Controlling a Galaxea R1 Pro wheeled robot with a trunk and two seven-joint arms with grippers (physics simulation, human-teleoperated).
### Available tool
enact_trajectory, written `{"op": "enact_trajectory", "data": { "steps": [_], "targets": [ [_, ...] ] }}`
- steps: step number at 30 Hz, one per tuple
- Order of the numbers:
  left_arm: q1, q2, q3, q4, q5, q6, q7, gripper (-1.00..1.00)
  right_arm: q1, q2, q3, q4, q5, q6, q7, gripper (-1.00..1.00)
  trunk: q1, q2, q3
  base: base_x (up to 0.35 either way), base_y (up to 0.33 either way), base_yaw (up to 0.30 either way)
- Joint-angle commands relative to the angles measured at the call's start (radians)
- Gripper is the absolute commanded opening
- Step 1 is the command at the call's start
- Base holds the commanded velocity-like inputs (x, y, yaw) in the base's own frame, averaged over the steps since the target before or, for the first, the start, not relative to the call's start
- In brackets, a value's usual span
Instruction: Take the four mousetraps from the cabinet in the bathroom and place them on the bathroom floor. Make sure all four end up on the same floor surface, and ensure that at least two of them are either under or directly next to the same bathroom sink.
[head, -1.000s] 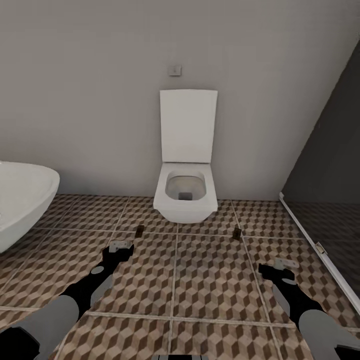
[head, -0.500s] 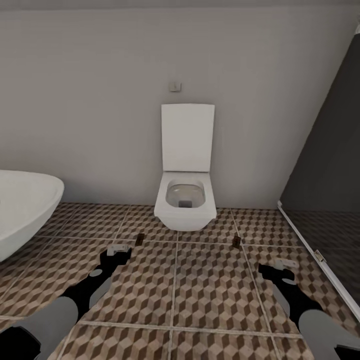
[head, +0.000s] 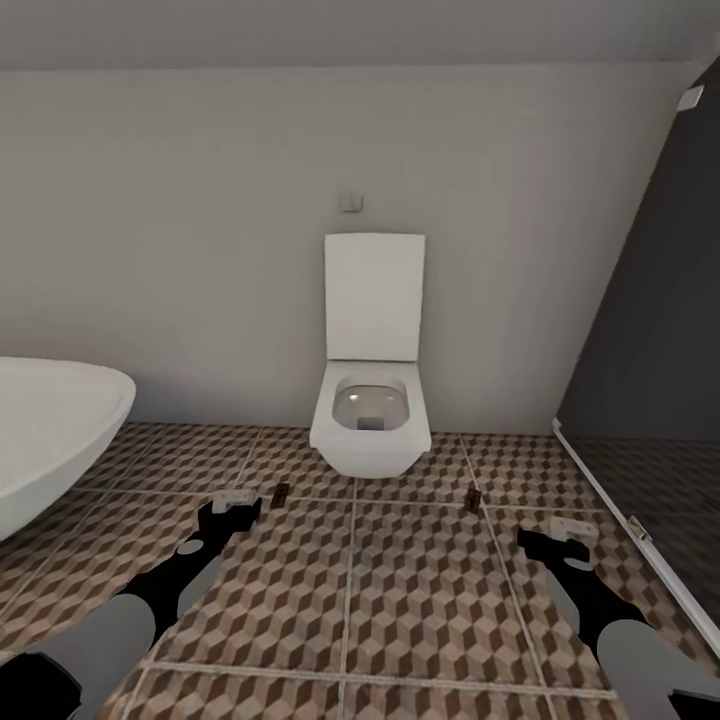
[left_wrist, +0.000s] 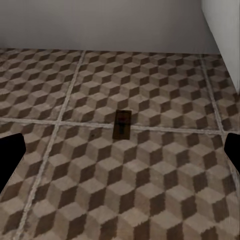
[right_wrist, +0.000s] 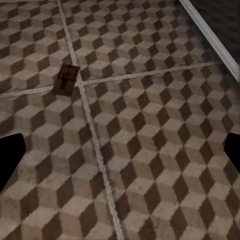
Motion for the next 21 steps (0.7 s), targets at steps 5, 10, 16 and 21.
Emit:
{"op": "enact_trajectory", "data": {
  "steps": [5,10,16,21],
  "targets": [
    [-0.001,0.001,-0.009,0.0,0.004,-0.023,0.007,1.0,0.0,0.001,-0.001,0.008,-0.007,-0.005,-0.005,1.0,-0.002,0.001,0.019,0.0,0.0,0.0],
    [-0.001,-0.003,-0.01,0.005,0.006,-0.058,0.005,1.0,0.0,0.008,-0.001,0.011,-0.008,-0.006,-0.009,1.0,-0.005,0.002,0.038,0.0,0.0,0.0],
    [-0.001,-0.018,-0.01,0.027,0.006,-0.073,0.004,1.0,0.0,0.015,-0.001,0.011,-0.007,-0.01,-0.019,1.0,-0.007,0.003,0.061,0.0,0.0,0.0],
    [-0.001,-0.025,-0.01,0.048,0.005,-0.078,0.003,1.0,0.0,0.017,-0.001,0.012,-0.007,-0.016,-0.026,1.0,-0.01,0.005,0.08,0.0,0.0,0.0]
  ]
}}
